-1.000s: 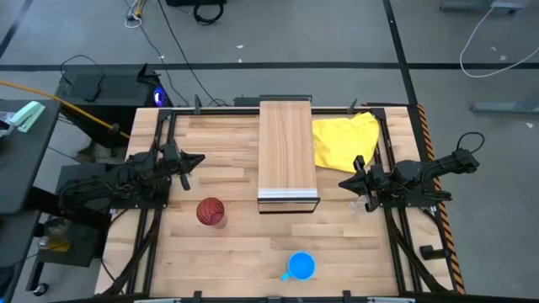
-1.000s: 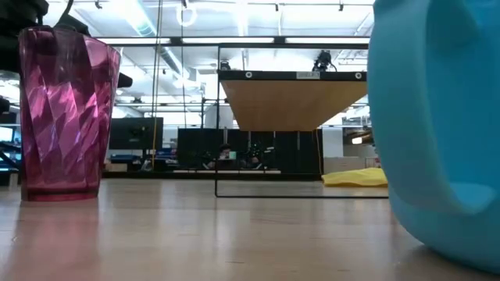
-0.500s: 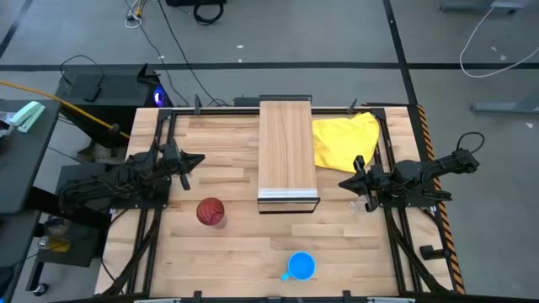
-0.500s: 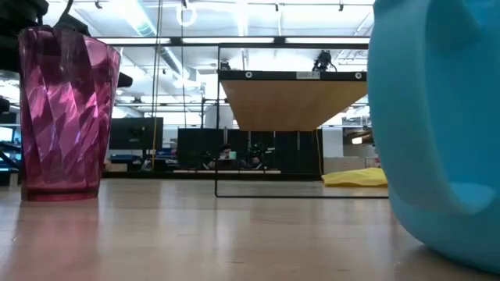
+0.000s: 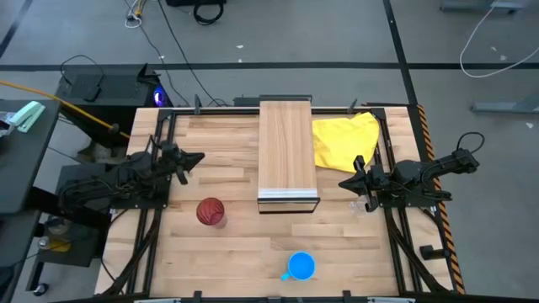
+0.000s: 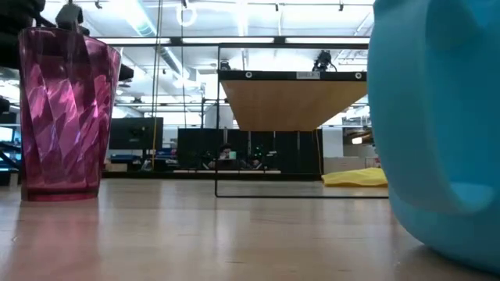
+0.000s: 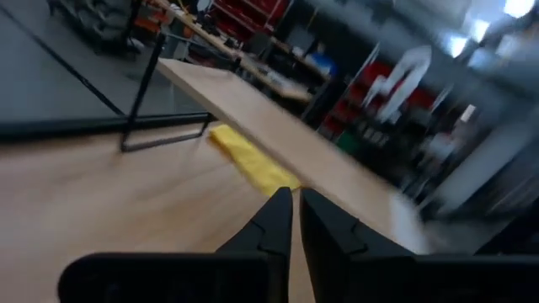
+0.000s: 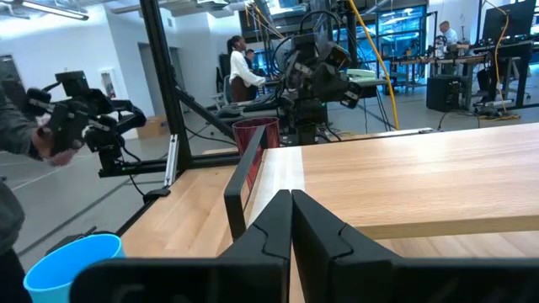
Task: Stack small to large cups/mugs on shelf
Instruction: Put the red cup on the shelf
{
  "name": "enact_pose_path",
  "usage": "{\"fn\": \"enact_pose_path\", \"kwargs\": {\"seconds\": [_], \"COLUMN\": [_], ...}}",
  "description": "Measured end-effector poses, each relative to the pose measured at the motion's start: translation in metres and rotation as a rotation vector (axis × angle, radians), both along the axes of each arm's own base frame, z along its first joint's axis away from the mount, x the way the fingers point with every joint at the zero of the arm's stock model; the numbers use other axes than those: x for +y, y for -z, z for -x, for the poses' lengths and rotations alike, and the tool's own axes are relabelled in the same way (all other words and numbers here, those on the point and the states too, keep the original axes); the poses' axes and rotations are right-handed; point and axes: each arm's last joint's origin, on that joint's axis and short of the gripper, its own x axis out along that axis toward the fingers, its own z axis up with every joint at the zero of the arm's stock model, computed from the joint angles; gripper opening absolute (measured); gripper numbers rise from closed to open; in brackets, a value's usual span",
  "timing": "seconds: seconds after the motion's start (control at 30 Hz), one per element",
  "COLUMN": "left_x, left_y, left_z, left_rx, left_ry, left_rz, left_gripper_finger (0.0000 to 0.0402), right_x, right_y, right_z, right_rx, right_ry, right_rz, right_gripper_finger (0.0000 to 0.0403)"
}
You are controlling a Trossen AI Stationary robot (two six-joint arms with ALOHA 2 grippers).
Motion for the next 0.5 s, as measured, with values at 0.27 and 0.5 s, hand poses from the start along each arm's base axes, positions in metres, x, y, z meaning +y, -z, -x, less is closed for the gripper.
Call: {"fn": "enact_pose_path", "kwargs": {"seconds": [0.27,0.5], "left_x": [0.001,0.003], "left_y": [-0.013,-0.021], "left_z": [0.001,0.004], "left_rx": [-0.232,-0.338], "left_ry": [-0.045,-0.1], "left_rz": [0.182,0.195], "left_gripper_finger": [0.0023,0.0033], "right_x": [0.0,0.0], "right_y": [0.0,0.0], "right_z": [0.0,0.0], "right_rx": [0.0,0.0], "right_ry": [0.0,0.0], "right_rz": [0.0,-0.002], "right_gripper_finger": [0.0016,0.0016]}}
